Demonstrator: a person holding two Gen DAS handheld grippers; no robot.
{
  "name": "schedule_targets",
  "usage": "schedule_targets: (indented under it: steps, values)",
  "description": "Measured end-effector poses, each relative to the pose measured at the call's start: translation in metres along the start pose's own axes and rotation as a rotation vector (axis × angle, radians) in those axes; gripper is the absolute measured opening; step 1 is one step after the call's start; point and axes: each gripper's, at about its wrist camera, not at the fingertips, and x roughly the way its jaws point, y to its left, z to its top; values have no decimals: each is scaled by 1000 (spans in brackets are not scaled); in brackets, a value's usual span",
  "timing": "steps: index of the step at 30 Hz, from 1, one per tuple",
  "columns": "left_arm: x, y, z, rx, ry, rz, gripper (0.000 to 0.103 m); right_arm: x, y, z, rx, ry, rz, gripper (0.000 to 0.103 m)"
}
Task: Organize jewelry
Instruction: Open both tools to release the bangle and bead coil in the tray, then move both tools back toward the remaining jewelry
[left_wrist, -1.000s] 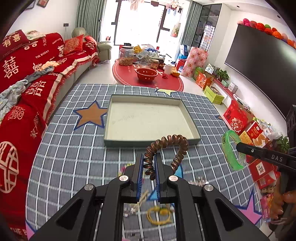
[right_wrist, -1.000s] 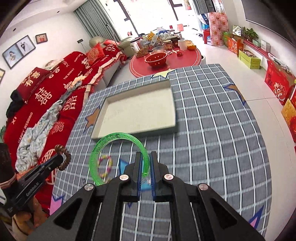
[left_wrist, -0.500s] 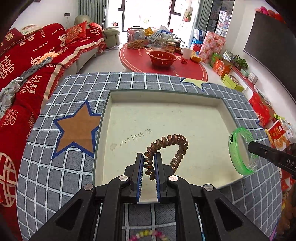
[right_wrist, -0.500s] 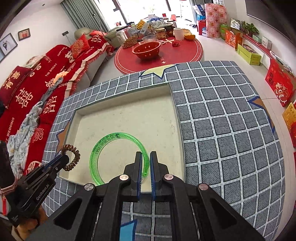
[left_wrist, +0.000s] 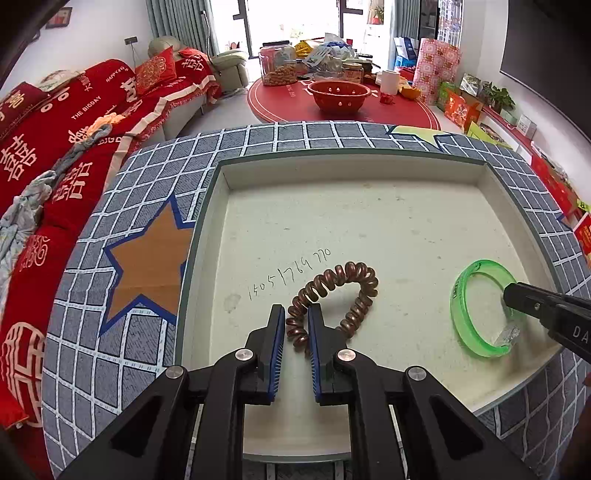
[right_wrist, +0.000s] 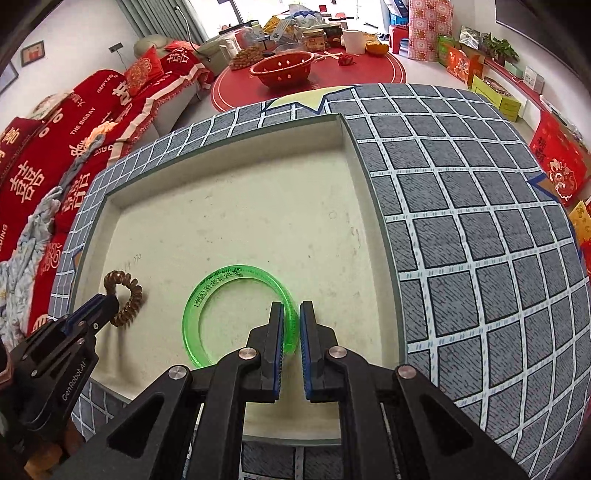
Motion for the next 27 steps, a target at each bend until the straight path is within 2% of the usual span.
schedule_targets:
  steps: [4, 5, 6, 7, 8, 14, 16, 17, 18, 19, 21, 23, 25, 27]
  values:
    - [-4, 1, -1, 3, -14, 6, 26, -4, 2, -3, -11, 5, 23, 11]
    - [-6, 1, 0, -3, -20, 3, 46, -7, 0, -2, -3, 0, 39, 19]
    - [-9, 2, 0, -7, -27, -1, 68, -11, -1, -3, 9, -6, 56, 34]
    - [-13, 3, 0, -14, -39, 13, 103, -15, -3, -2, 24, -14, 79, 44]
    - [-18, 4, 1, -24, -70, 34, 103, -20, -5, -1, 41, -25, 100, 57]
    - [-40, 6, 1, -35, -83, 35, 103, -52, -8, -3, 50, -71, 139, 58]
    - [-55, 5, -4, -34, -103, 34, 103, -65, -10, -8, 51, -80, 154, 63]
    - [-62, 4, -7, -28, -107, 28, 103, -73, -11, -12, 45, -87, 159, 71]
    - [-70, 3, -12, -22, -110, 17, 103, -81, -10, -17, 37, -93, 165, 79]
    - [-79, 2, -17, -18, -116, 0, 103, -90, -10, -22, 27, -101, 168, 82]
    - [-96, 1, -29, -14, -126, -26, 103, -108, -10, -34, 8, -127, 169, 84]
    - [-113, -1, -45, -10, -121, -82, 103, -128, -12, -49, 2, -152, 165, 90]
    - [-131, -3, -61, -14, -119, -112, 103, -145, -14, -69, 1, -171, 174, 90]
    - [-151, -4, -80, -7, -123, -135, 103, -158, -17, -90, 3, -182, 181, 103]
